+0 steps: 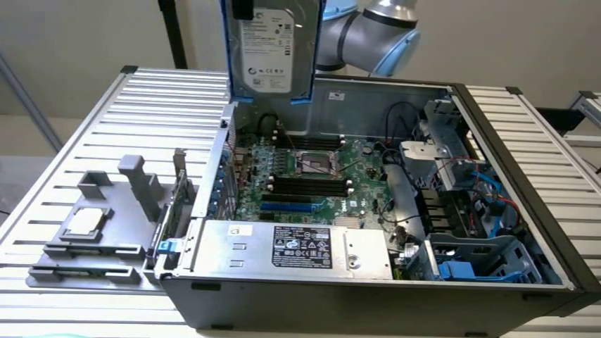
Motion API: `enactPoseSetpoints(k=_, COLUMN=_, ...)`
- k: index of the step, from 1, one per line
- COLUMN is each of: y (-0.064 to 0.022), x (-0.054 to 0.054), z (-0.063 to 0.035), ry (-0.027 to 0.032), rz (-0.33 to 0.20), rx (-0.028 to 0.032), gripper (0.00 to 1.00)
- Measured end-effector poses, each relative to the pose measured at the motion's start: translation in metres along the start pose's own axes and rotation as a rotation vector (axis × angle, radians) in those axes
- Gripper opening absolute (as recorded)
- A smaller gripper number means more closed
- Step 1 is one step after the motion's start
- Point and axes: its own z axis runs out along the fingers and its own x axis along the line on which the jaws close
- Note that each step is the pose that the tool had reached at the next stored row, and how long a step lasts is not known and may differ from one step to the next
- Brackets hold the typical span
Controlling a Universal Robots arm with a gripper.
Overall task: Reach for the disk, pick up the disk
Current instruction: 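Pick up the disk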
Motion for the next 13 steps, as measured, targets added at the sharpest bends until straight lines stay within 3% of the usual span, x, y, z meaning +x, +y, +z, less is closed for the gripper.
enactPoseSetpoints(k=7, y=-0.0314, x=0.009, z=-0.0011, ry=0.0001, rz=0.0, rx=-0.0001, gripper=0.33)
enactPoseSetpoints(k=13, y=-0.0495, x=0.023, z=-0.0008, ry=0.0, rz=0.0, rx=-0.0001, gripper=0.33)
